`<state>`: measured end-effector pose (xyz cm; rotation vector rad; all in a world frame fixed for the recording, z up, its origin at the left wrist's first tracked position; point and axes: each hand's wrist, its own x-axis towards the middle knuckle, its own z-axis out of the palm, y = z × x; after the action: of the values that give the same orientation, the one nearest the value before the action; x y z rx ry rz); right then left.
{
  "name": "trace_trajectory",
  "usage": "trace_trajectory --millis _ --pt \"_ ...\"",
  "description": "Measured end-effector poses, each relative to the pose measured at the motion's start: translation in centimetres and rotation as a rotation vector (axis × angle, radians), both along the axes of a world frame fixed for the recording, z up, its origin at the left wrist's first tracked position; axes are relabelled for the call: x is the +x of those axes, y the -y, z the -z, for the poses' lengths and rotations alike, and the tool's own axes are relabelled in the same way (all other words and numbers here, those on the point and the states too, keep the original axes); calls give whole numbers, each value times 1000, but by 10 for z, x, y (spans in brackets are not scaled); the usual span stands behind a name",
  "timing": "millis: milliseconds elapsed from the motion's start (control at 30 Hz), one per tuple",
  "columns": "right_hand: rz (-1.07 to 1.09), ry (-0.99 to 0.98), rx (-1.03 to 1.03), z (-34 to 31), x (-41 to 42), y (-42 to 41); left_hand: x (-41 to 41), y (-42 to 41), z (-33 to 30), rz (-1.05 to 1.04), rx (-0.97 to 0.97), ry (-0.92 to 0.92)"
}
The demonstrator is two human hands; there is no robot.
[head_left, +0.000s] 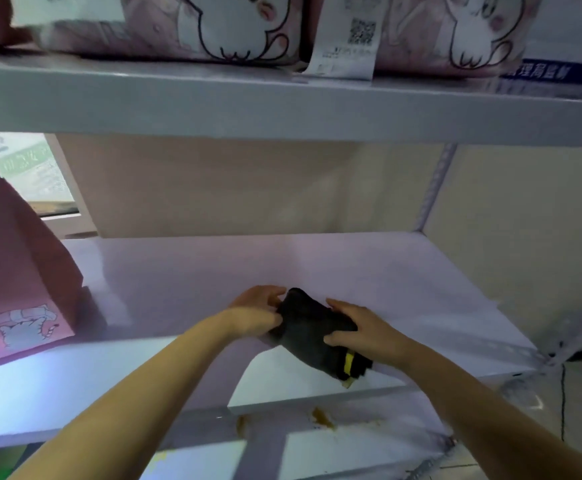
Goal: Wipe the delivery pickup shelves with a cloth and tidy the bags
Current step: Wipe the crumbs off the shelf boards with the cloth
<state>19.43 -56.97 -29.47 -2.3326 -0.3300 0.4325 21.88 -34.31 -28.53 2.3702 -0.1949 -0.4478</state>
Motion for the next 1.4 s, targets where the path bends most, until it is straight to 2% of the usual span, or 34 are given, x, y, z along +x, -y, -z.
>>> trace_trajectory --millis 33,133,333,400,533,667,767,833,900,967,1033,1133,1267,1333,1400 --pt "38 8 -3 1 3 3 1 0 -2 7 28 3" --pt "42 129 -185 3 12 6 4 -3 -2 40 29 -6" --pt "76 69 -206 0 24 6 1 0 -8 8 -14 78" --pt "101 66 -125 1 28 11 -1 0 -11 -24 -112 98" --pt "114 1 201 -9 30 11 -2 1 -23 38 -198 202" --pt "57 97 260 -30 35 -1 -4 4 -41 77 -255 277" --pt "-24 41 311 -50 37 -11 -4 4 -58 64 -273 366" --pt "-30 70 320 -60 40 -16 -4 0 -66 34 -294 370" --pt "11 166 296 -66 43 -18 -6 -10 -69 41 -217 274" --pt "35 261 265 -73 44 -18 -10 -19 -62 89 -11 171" --pt "53 346 217 -79 47 -15 -10 -25 -46 70 97 155" --pt "64 401 189 -86 58 -6 -4 -26 -40 -107 -3 321" --pt "54 500 241 -91 65 5 6 -21 -56 -137 137 737" --pt "36 491 261 -89 63 7 7 -20 -58 -109 126 815" --pt "42 476 238 -83 61 9 2 -20 -62 -95 111 795"
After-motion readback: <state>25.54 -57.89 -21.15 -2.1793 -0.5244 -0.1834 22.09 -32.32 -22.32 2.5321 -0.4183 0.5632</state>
